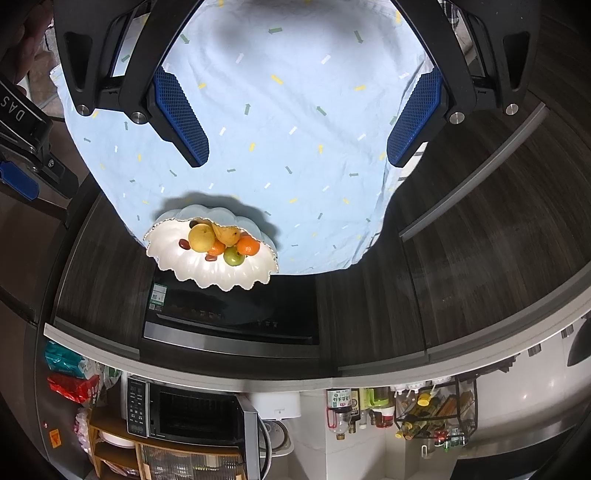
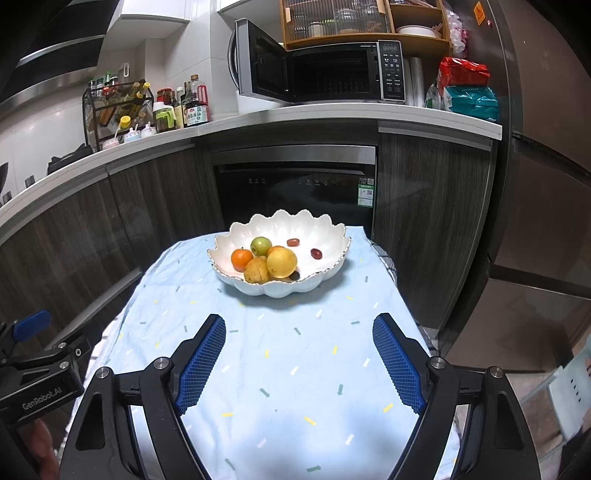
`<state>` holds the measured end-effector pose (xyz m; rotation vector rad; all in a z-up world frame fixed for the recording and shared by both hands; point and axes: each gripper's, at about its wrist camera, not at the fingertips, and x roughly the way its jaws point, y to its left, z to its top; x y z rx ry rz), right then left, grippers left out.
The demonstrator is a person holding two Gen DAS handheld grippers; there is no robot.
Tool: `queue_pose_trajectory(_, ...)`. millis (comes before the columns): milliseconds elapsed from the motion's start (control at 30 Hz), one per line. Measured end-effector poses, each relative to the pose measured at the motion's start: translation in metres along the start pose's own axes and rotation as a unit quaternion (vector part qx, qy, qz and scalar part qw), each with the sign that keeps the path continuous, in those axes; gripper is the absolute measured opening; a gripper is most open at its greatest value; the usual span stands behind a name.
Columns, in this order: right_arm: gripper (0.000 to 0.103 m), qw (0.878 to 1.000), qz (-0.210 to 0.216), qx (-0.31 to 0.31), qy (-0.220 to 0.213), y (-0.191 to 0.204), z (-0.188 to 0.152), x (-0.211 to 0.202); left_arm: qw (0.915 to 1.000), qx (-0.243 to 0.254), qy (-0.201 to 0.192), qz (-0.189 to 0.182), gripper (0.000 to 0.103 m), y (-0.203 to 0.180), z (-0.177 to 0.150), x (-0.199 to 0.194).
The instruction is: Organize fruits
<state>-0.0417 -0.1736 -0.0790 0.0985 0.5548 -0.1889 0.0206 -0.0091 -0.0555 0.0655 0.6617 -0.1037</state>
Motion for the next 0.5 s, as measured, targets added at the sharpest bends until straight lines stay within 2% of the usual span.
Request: queue_pose_trajectory(500,0.083,1.0,-0.001,0.005,0.018,0.0,-0.004,0.012,0.9999,-0.004,0.014,-0.006,0.099,-0.001,-0.002,0.01)
